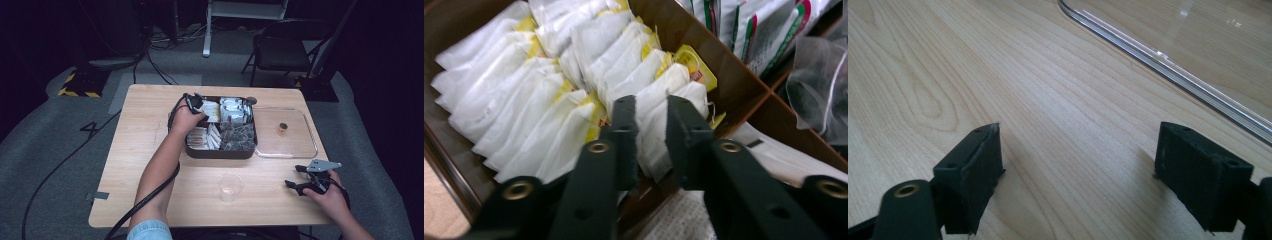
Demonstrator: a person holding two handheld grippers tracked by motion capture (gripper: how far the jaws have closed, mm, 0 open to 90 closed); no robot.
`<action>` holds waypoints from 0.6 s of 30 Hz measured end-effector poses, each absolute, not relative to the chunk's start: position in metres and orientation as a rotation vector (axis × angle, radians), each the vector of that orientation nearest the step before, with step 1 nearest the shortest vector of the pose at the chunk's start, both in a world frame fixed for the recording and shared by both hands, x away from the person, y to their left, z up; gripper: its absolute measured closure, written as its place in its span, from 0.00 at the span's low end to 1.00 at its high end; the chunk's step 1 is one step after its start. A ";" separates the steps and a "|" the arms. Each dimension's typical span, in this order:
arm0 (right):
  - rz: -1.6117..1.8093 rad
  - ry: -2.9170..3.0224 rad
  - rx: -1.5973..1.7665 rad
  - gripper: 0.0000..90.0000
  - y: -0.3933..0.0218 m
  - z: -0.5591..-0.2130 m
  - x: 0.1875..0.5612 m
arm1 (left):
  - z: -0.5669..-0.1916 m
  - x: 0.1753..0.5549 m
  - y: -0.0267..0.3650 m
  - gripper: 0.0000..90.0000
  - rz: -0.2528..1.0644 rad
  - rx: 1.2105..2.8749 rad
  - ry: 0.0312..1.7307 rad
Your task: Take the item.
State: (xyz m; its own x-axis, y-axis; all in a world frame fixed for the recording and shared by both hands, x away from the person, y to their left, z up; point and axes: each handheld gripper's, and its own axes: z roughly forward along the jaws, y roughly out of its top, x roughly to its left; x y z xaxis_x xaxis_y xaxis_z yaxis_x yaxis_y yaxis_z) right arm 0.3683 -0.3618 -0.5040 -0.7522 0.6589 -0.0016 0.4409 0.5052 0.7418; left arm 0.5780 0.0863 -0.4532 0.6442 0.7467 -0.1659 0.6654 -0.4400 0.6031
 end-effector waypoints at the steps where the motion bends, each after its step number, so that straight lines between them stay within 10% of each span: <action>1: 1.095 2.467 0.927 0.21 -0.362 -0.504 0.368 | -0.453 0.578 0.086 0.87 0.159 2.218 1.089; 18: 1.095 2.467 0.927 0.21 -0.362 -0.504 0.368 | -0.450 0.575 0.086 1.00 0.174 2.204 1.049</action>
State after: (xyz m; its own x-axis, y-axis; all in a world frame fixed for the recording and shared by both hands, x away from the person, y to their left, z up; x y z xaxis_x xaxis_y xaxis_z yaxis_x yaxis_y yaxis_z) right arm 0.3683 -0.3618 -0.5040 -0.7523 0.6589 -0.0015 0.4410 0.5052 0.7418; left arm 0.5748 0.0860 -0.4502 0.6663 0.7280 -0.1615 0.6371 -0.4433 0.6306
